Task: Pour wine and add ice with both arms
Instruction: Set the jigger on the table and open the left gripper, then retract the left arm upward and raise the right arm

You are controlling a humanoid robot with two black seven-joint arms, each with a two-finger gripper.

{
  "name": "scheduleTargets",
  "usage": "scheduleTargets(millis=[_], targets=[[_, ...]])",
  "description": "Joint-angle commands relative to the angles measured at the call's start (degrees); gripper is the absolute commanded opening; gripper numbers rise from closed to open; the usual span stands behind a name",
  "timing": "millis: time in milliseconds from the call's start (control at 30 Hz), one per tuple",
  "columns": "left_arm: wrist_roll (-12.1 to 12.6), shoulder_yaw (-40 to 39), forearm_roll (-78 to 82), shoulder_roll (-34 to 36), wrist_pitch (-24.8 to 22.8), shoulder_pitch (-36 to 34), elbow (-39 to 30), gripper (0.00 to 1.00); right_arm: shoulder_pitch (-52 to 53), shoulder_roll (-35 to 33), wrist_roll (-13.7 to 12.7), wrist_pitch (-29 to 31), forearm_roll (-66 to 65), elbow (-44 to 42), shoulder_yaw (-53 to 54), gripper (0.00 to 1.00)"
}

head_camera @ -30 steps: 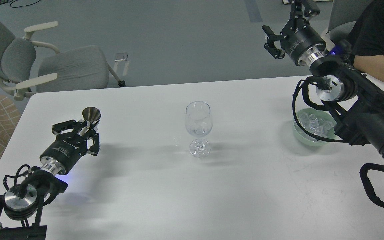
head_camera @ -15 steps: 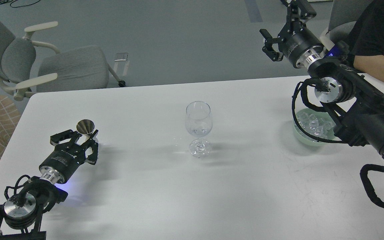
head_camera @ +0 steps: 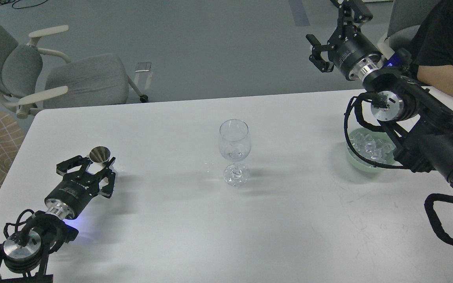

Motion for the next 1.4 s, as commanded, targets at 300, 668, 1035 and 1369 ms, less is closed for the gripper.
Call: scheduleTargets(millis=[300, 668, 1035, 1369], targets=[[0.0, 0.0, 0.1, 0.4, -0.6, 0.6, 0.6, 0.82, 0.1, 0.0, 0.0, 0.0, 0.0, 0.0, 0.0, 1.00], [0.0, -0.1, 0.1, 1.4, -2.8, 4.2, 0.2, 0.98, 0.0, -0.2, 0.1, 0.0, 0.0, 0.0, 0.0, 1.00], [0.0, -7.8, -0.1, 4.0, -9.9, 9.6, 0.6, 0.98, 0.0, -0.7, 0.0, 0.0, 0.0, 0.2, 0.0, 1.00], [0.0, -14.8, -0.8, 13.2, -9.9, 9.3, 0.6, 0.98, 0.0, -1.4, 0.1, 0.1, 0.0, 1.2, -0.1, 1.00]])
